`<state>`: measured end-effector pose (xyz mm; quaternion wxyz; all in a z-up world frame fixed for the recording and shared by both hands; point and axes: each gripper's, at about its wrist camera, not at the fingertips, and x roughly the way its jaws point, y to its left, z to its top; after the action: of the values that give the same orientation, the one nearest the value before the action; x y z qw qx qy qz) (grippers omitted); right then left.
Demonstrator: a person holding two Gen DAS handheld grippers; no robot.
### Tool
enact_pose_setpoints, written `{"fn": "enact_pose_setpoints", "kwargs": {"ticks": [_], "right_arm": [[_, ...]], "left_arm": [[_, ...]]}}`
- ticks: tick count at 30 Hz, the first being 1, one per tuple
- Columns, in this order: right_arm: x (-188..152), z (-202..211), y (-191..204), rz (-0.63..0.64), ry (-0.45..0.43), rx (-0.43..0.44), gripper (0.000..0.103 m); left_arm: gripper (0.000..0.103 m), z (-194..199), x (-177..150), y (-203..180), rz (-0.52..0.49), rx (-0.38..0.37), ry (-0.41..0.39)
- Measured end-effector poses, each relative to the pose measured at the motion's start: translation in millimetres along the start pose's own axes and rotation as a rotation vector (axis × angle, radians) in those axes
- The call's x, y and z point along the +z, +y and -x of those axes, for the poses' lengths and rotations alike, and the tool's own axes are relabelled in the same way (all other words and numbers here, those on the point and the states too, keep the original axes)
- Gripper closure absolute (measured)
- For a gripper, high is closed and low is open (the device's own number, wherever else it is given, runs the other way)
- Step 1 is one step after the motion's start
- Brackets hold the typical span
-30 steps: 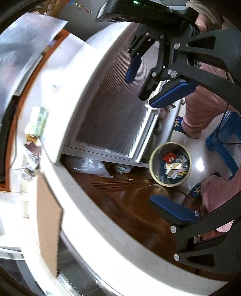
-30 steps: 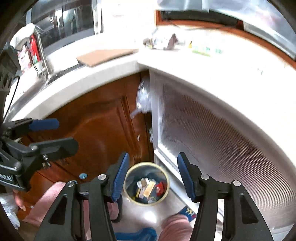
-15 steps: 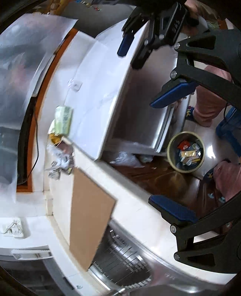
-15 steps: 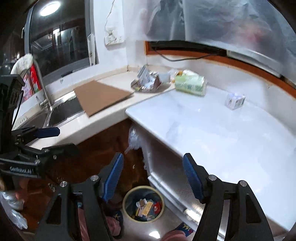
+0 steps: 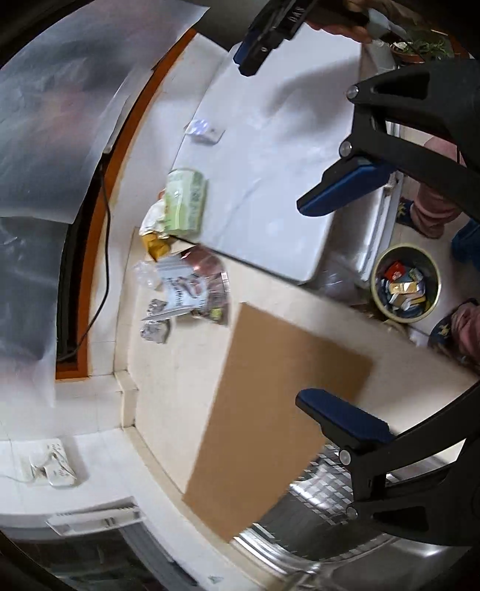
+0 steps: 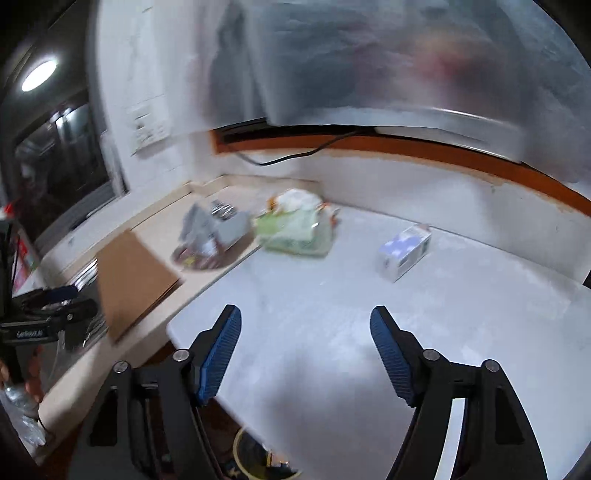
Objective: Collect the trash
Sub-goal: 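Grasp the coffee packet with the left tool while the right grasps the blue-dotted milk carton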
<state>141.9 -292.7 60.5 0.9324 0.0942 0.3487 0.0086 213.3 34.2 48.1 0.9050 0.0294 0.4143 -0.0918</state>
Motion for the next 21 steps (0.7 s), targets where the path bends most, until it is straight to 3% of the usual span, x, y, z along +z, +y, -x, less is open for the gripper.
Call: {"fn": "enact_pose_setpoints", "kwargs": {"ticks": [6,11,17,21], "right_arm": [[42,-57,-46,-0.111,0.048,-0.055,0.027],[59,-103,-79,-0.228,0.082,-0.113,0.027],[71,-152,-107,-0.279,0.116,-0.212,0.027],[70,-177,-116,-0.317,0.151,-0.209,0.027]], "left_arm": [[0.010,-48,51,4,-0.009,0.017,0.015],[0.011,-99,85,20,0.042,0.011,0.054],[0.013,-156,109,43,0.127,0.000,0.108],[0.014,-187,117,51,0.158,0.010,0.134]]}}
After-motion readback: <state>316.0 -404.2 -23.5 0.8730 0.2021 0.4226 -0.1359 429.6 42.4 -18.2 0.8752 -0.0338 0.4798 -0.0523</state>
